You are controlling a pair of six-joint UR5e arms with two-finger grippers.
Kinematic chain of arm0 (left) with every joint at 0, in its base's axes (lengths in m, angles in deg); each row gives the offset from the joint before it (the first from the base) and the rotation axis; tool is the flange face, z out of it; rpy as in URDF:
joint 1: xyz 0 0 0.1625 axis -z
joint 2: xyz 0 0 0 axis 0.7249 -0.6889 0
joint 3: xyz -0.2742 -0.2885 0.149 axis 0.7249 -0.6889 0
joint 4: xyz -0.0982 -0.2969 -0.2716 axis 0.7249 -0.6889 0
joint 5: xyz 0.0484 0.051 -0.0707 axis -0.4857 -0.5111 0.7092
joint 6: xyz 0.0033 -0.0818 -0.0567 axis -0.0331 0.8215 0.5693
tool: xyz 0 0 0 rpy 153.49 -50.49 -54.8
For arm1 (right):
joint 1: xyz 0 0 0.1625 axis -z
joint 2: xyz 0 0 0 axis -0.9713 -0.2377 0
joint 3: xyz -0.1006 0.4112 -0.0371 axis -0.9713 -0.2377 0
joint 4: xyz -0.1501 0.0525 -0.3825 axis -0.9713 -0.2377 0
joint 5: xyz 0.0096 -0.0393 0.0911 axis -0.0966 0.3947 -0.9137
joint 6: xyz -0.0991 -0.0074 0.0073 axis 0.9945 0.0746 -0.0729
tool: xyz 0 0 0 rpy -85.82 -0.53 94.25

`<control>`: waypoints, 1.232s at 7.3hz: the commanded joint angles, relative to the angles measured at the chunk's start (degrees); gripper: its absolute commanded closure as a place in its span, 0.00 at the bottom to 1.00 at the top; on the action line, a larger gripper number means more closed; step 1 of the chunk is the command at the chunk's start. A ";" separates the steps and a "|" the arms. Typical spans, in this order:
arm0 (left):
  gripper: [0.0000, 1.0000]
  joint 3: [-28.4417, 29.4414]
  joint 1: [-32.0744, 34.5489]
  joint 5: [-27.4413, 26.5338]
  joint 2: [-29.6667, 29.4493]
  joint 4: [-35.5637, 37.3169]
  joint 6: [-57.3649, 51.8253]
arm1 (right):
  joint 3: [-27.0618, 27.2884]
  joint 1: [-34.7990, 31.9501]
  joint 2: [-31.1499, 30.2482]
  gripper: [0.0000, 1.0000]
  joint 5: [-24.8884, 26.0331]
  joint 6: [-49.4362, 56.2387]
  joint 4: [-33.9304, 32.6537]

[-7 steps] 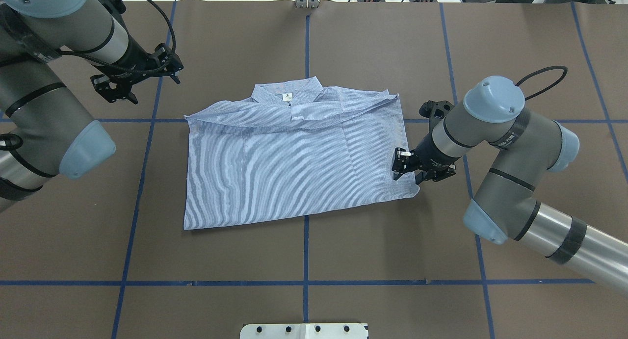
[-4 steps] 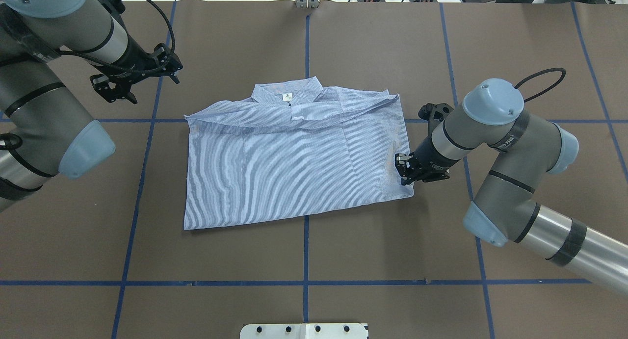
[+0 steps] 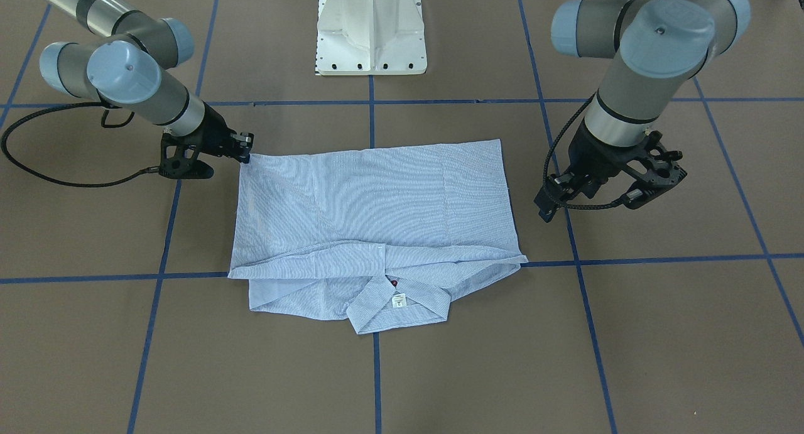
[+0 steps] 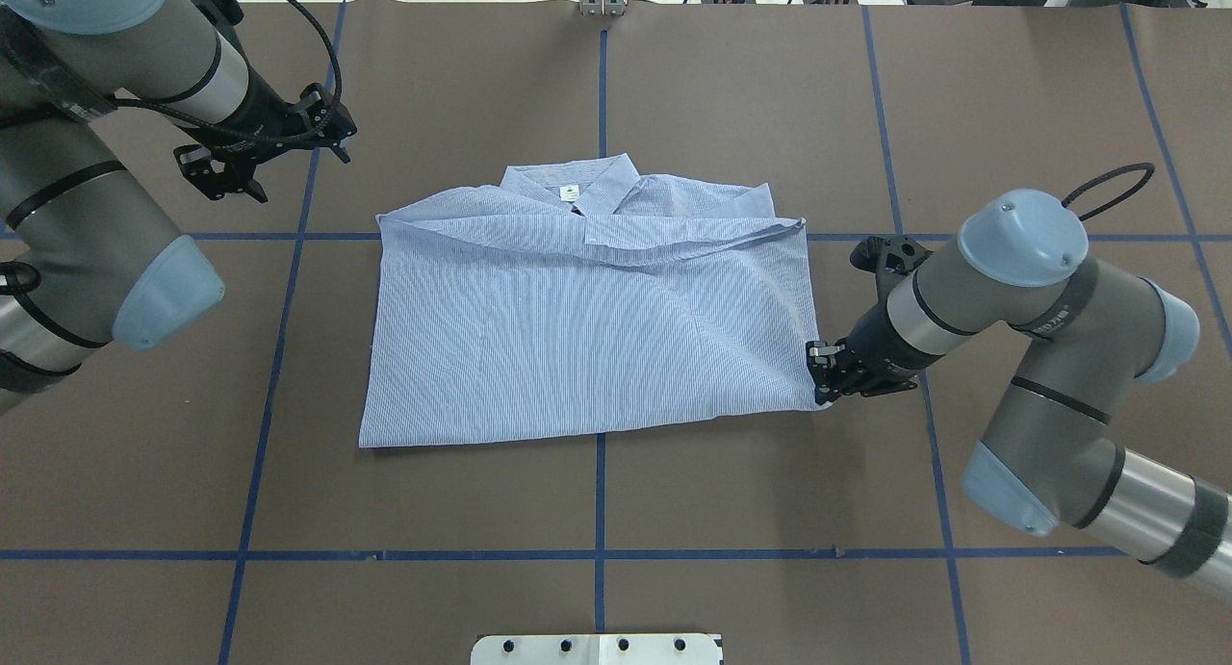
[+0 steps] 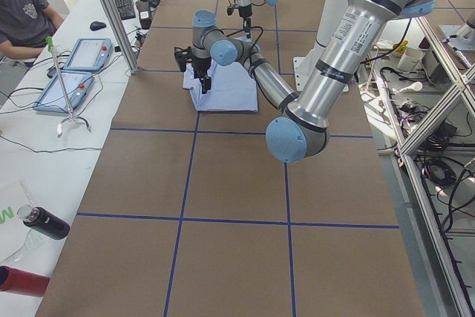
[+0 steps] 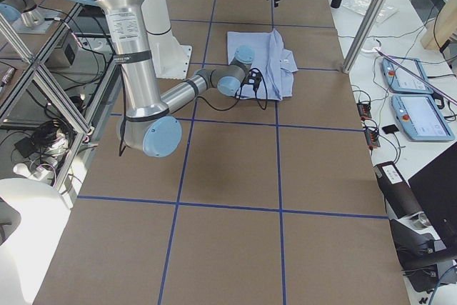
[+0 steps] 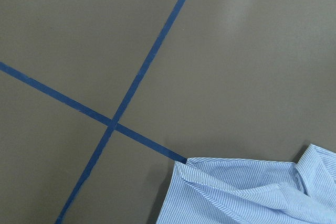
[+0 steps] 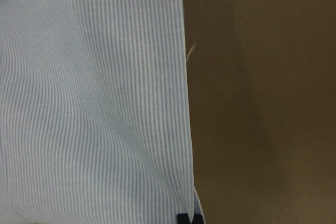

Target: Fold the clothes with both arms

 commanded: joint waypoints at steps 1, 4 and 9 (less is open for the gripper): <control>0.00 -1.45 0.09 -0.38 0.09 1.79 0.00 | 7.97 2.63 -7.01 1.00 -0.75 -0.04 0.20; 0.00 -1.72 0.09 -0.47 0.36 1.80 0.09 | 17.30 13.57 -17.56 1.00 -1.44 -1.35 0.20; 0.00 -3.04 -0.70 -0.64 0.00 1.54 0.09 | 18.54 15.33 -17.78 0.00 -5.14 -5.22 0.46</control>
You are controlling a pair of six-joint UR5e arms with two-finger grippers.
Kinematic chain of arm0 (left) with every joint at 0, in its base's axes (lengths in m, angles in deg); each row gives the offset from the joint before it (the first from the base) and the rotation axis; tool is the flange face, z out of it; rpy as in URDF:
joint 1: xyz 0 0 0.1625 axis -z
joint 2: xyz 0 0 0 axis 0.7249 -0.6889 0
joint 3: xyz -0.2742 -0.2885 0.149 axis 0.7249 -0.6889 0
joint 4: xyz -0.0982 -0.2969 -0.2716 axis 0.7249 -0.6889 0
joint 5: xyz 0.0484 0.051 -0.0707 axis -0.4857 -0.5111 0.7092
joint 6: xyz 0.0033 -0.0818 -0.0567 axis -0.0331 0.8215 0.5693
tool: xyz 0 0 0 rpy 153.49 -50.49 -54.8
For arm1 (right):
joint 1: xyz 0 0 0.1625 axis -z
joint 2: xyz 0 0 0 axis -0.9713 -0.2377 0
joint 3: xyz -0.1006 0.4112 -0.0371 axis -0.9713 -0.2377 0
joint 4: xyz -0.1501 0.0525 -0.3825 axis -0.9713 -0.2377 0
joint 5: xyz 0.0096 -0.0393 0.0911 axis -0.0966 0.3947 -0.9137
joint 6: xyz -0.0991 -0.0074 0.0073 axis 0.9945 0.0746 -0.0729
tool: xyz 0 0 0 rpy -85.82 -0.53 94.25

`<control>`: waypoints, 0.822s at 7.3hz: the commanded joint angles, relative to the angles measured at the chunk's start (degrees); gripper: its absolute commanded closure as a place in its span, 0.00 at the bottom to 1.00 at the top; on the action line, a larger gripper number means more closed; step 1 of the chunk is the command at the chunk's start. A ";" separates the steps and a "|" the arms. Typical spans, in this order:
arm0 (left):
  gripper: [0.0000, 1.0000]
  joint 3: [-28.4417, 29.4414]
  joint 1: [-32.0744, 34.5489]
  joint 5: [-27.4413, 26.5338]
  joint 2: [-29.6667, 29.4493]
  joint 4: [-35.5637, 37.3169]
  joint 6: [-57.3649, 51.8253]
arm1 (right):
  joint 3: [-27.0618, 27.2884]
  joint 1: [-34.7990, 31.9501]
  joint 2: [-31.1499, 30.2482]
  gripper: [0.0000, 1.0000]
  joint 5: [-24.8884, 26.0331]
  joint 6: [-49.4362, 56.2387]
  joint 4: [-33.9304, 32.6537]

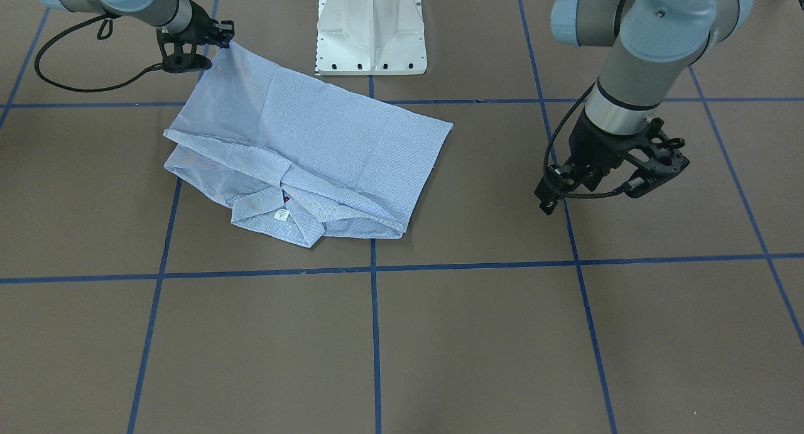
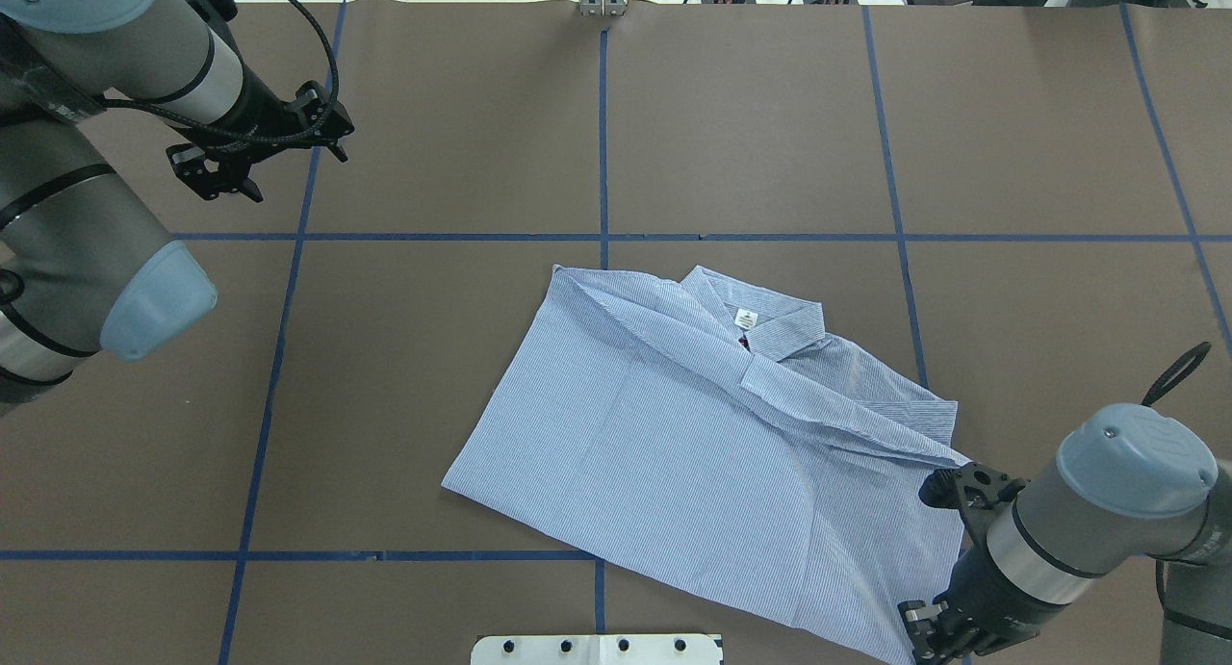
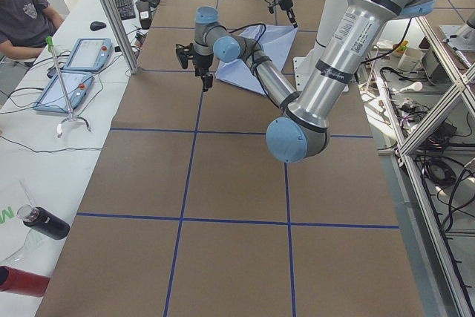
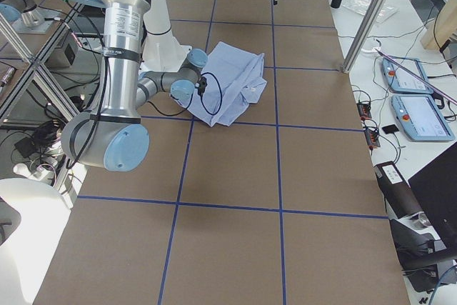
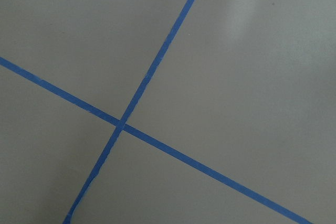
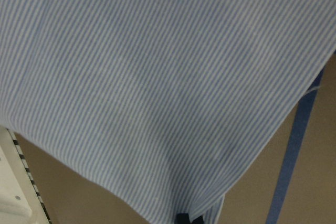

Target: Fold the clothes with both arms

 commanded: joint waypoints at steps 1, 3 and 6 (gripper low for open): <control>0.00 -0.59 -0.61 0.46 -0.04 -0.15 0.04 | 0.60 -4.38 3.94 0.00 -0.73 -0.63 0.03; 0.00 -1.46 -4.27 0.12 -0.21 -0.68 0.30 | 0.51 -11.74 9.83 0.00 -0.64 -2.64 0.03; 0.00 -1.73 -13.94 0.38 0.40 -8.72 8.84 | -0.63 -21.17 16.16 0.00 0.67 -2.56 -0.05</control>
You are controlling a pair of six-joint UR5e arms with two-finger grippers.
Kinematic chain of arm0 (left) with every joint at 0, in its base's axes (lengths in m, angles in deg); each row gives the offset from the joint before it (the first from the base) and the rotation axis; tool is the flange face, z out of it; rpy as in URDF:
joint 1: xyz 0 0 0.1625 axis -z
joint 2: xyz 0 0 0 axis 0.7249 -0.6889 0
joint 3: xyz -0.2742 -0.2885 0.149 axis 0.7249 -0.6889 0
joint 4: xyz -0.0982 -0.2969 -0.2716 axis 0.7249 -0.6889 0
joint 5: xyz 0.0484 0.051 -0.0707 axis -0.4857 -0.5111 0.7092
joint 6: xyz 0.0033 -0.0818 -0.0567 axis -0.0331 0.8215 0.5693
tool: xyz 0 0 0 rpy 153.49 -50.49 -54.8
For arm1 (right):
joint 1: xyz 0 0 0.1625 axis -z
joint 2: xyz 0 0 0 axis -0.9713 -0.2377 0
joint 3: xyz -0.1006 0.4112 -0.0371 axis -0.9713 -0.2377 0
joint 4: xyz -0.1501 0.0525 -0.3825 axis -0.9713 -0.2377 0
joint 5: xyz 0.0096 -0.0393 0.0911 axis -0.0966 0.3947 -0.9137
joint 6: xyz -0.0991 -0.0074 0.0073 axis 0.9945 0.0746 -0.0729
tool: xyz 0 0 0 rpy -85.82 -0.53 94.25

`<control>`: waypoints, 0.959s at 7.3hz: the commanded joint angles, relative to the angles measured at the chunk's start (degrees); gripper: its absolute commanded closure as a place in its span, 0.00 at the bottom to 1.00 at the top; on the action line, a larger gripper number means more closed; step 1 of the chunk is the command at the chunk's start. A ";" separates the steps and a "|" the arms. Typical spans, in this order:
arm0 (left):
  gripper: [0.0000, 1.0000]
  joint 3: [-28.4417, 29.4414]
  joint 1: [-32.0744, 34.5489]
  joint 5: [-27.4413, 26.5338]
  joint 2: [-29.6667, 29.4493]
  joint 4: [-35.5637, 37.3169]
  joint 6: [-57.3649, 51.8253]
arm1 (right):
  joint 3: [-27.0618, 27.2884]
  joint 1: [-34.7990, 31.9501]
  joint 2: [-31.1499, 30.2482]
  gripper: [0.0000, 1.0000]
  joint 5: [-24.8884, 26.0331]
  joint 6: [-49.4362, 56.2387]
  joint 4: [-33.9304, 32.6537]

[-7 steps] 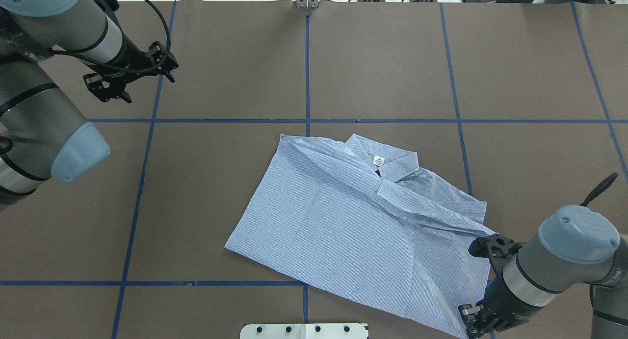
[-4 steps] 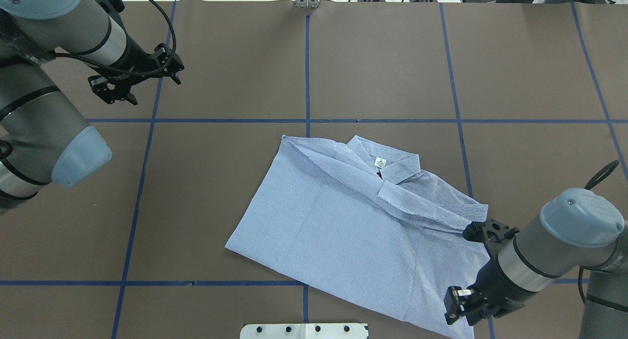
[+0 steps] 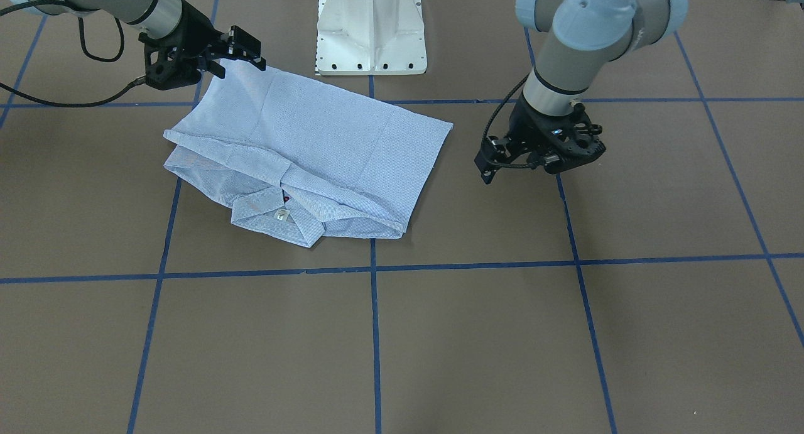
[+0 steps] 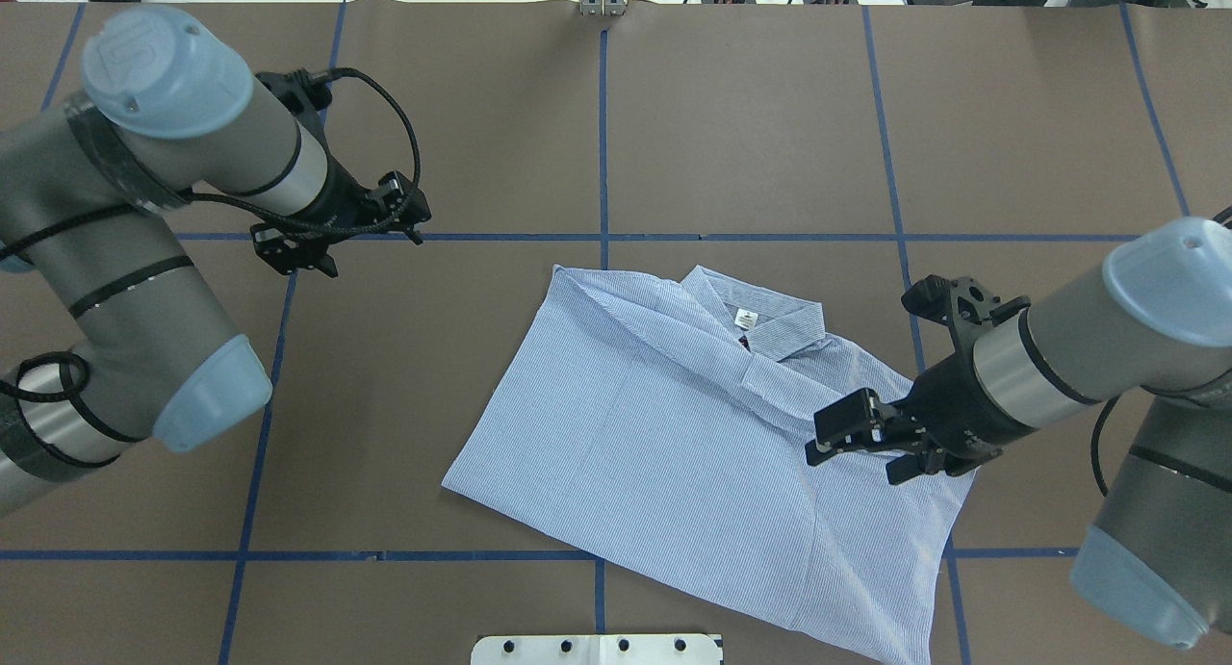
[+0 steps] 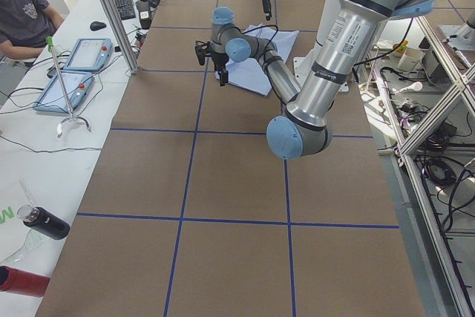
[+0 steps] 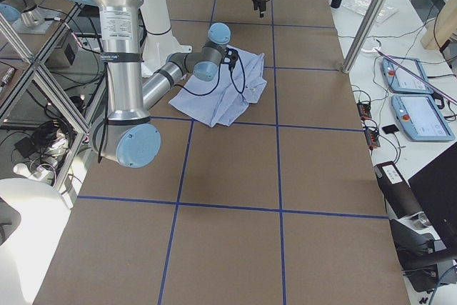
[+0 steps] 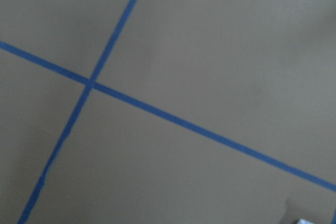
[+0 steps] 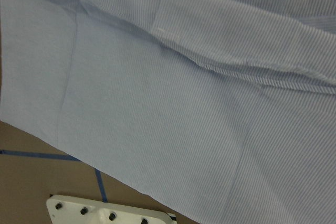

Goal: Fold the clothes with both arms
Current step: 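Grasp the shirt edge nearest the left gripper with the left gripper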

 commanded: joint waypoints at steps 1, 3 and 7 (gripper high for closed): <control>0.00 -1.65 -6.44 0.18 0.62 -7.91 17.12 | -0.47 -4.63 3.16 0.00 0.91 0.09 -0.03; 0.00 -2.28 -12.24 -1.57 2.55 -9.09 26.17 | -0.47 -6.04 4.04 0.00 0.91 0.18 -0.12; 0.00 -1.49 -17.53 -9.49 8.44 -18.04 27.51 | -0.64 -6.31 4.14 0.00 1.08 0.45 -0.12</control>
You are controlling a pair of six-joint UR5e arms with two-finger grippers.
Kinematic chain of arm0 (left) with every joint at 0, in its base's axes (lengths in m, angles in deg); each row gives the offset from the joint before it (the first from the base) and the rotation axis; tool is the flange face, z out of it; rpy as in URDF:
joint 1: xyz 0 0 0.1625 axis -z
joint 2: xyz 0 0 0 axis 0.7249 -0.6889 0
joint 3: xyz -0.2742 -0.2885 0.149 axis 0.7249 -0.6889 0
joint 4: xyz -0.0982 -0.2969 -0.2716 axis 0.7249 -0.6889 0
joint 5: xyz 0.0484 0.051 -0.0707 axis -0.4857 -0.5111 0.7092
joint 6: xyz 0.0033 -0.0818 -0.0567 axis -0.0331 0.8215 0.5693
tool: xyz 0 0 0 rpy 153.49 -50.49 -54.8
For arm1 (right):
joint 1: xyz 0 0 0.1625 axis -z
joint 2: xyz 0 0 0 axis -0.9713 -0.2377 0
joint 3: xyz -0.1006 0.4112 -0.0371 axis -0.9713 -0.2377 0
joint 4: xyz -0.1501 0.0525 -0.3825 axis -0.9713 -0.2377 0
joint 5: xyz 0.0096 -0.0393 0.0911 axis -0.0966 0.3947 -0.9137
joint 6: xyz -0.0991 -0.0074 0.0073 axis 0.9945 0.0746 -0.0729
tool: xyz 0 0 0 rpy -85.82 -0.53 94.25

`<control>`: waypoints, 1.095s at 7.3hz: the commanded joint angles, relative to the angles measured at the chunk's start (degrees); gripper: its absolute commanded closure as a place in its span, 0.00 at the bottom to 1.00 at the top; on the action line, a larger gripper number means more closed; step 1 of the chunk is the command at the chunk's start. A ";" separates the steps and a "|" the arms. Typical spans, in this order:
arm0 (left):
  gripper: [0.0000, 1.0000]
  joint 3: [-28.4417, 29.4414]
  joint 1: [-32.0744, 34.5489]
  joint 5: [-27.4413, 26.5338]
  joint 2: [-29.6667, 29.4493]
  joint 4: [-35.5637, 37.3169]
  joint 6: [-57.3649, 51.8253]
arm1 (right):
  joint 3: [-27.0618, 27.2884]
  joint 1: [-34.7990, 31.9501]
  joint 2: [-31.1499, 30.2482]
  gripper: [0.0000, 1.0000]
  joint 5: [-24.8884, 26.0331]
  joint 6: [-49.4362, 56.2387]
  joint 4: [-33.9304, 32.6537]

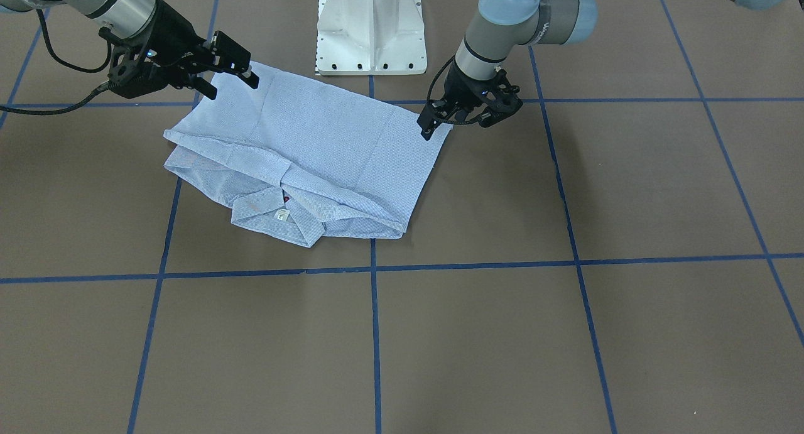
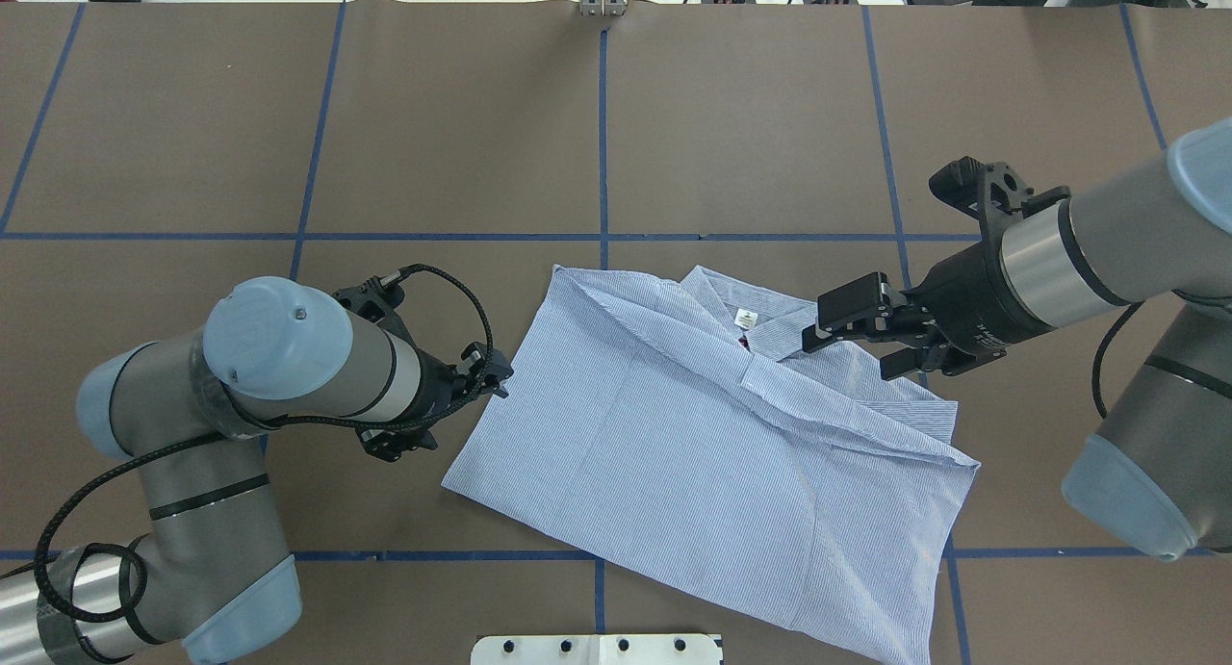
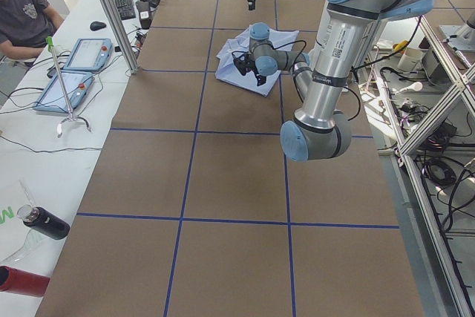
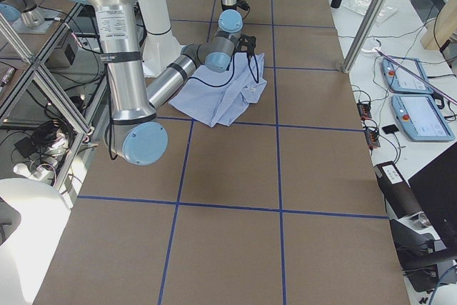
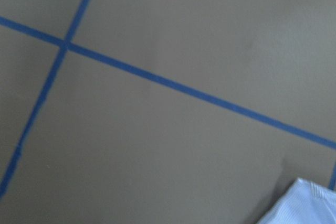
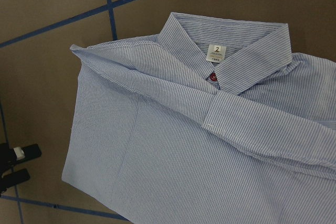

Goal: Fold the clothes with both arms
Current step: 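Grasp the shirt edge nearest the left gripper with the left gripper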

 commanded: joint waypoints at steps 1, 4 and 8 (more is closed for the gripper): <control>0.00 0.13 -3.37 -3.55 1.67 -2.78 1.04 | -0.19 0.04 0.11 0.00 0.01 0.02 0.00; 0.00 1.54 -5.85 -4.37 1.76 -2.17 1.04 | -0.63 -0.04 1.25 0.00 0.01 0.20 0.00; 0.21 3.74 -5.85 -4.37 1.49 -2.08 1.04 | -1.07 -0.05 1.61 0.00 0.01 0.20 0.00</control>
